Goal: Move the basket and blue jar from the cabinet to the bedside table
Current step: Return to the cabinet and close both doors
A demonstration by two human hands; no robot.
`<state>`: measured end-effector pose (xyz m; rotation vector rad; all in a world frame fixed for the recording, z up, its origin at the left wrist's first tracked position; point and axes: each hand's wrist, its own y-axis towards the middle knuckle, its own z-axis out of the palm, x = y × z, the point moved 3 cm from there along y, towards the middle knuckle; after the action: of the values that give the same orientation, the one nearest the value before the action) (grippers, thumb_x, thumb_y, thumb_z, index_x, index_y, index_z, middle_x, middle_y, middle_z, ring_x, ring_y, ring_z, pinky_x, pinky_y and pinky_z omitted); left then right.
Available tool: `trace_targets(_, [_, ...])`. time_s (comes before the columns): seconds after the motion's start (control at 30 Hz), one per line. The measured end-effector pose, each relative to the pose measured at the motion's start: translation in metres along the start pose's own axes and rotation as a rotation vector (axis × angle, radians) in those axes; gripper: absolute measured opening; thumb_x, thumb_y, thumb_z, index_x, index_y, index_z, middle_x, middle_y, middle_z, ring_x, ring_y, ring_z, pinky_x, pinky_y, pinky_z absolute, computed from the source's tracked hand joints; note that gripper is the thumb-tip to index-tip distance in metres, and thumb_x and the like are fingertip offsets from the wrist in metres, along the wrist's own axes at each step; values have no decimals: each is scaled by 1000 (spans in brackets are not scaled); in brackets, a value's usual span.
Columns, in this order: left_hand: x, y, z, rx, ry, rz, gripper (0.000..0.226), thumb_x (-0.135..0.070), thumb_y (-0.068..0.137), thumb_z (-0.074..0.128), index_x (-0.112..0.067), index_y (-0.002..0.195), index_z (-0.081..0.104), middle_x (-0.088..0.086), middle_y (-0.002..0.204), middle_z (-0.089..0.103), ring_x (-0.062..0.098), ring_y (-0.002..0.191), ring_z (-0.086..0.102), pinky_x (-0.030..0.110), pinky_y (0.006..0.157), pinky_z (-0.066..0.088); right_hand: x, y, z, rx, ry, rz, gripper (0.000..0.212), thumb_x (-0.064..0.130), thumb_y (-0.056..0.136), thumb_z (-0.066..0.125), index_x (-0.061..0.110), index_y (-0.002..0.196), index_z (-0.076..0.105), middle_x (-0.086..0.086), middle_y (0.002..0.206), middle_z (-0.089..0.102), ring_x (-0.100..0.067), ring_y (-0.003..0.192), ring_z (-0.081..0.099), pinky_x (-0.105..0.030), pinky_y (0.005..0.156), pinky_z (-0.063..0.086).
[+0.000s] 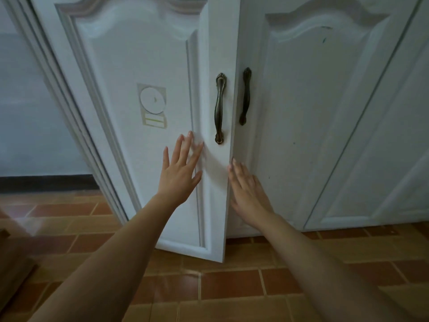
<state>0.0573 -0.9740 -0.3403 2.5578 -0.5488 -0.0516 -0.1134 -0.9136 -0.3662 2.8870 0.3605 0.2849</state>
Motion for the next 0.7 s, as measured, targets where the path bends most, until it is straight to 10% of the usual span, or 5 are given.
trace_targets(0.7, [-14, 56, 43, -87, 145, -170, 87, -34, 84, 60, -20, 147, 1, 11, 153, -11, 28, 140, -11, 58, 109, 3, -47, 72, 3, -57, -294, -81, 80, 3, 89, 36, 10, 136, -28, -3, 143, -38, -20, 132, -32, -40, 113, -10])
